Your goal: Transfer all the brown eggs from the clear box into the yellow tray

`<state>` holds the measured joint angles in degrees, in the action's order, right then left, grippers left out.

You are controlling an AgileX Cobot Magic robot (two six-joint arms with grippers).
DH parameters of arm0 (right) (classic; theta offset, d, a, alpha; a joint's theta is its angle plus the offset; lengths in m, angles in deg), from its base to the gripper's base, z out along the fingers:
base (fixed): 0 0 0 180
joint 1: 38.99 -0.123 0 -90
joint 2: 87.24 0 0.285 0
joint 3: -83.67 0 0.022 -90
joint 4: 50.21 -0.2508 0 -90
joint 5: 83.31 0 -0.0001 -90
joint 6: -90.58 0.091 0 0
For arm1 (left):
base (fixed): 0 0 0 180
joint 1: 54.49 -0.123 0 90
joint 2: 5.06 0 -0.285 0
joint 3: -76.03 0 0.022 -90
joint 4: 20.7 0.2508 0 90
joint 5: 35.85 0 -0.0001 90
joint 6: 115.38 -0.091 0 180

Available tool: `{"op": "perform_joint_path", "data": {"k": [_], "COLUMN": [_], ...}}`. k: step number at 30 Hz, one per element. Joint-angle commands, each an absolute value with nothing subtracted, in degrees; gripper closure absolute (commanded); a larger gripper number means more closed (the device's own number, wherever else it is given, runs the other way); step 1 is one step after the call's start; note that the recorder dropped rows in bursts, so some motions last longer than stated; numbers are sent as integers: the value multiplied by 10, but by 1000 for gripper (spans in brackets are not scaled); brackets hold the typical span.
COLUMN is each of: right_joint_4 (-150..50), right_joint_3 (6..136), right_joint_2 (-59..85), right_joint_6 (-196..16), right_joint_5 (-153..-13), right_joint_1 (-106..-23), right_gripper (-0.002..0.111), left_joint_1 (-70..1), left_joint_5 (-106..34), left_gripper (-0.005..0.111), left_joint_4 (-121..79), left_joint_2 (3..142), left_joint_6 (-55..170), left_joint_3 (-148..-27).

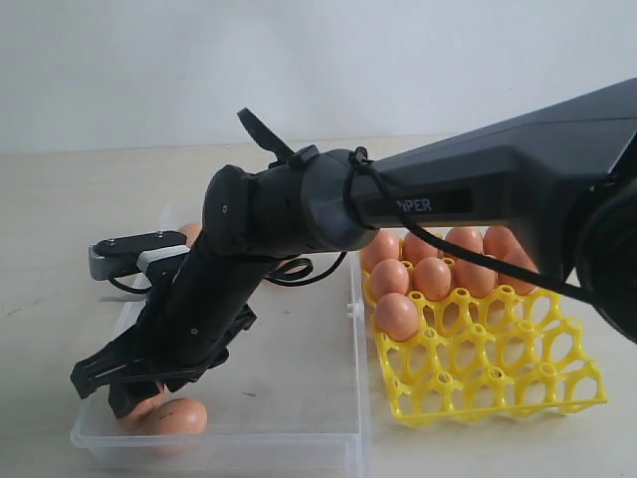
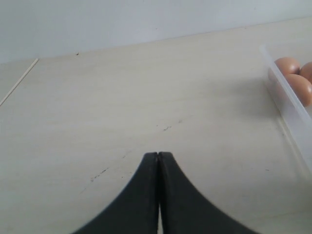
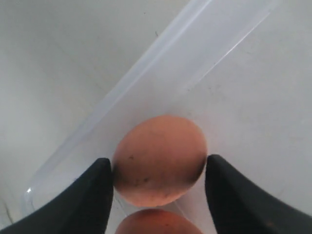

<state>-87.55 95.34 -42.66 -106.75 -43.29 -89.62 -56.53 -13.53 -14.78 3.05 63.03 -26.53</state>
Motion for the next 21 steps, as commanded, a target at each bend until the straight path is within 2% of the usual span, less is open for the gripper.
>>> {"op": "perform_joint_path", "data": {"k": [1, 2, 4, 6, 11, 18, 21], "right_joint_4": [-880, -880, -877, -870, -827, -736, -735], "right_joint_3": [960, 960, 960, 960, 936, 798, 749], "right_joint_2": [-436, -436, -436, -432, -398, -300, -273], "right_joint_6": [-1115, -1122, -1125, -1124, -1118, -1098, -1109], "right_joint_5": [-458, -459, -463, -471, -528, -712, -748], "right_joint_1": [-897, -897, -897, -897, -888, -861, -845], "right_gripper": [67, 70, 86, 109, 108, 108, 108], "left_joint_1": [-562, -562, -562, -562, -562, -562, -562], "left_joint_5": [-141, -141, -141, -141, -141, -141, -141], "left_gripper": [107, 107, 107, 107, 107, 107, 107], "left_joint_4": [-149, -149, -149, -149, -149, -149, -149], "left_joint_2": [27, 27, 27, 27, 27, 27, 27], "left_joint_6": [633, 633, 633, 633, 633, 633, 633], "left_joint_3": [-268, -268, -268, -268, -268, -268, -268]}}
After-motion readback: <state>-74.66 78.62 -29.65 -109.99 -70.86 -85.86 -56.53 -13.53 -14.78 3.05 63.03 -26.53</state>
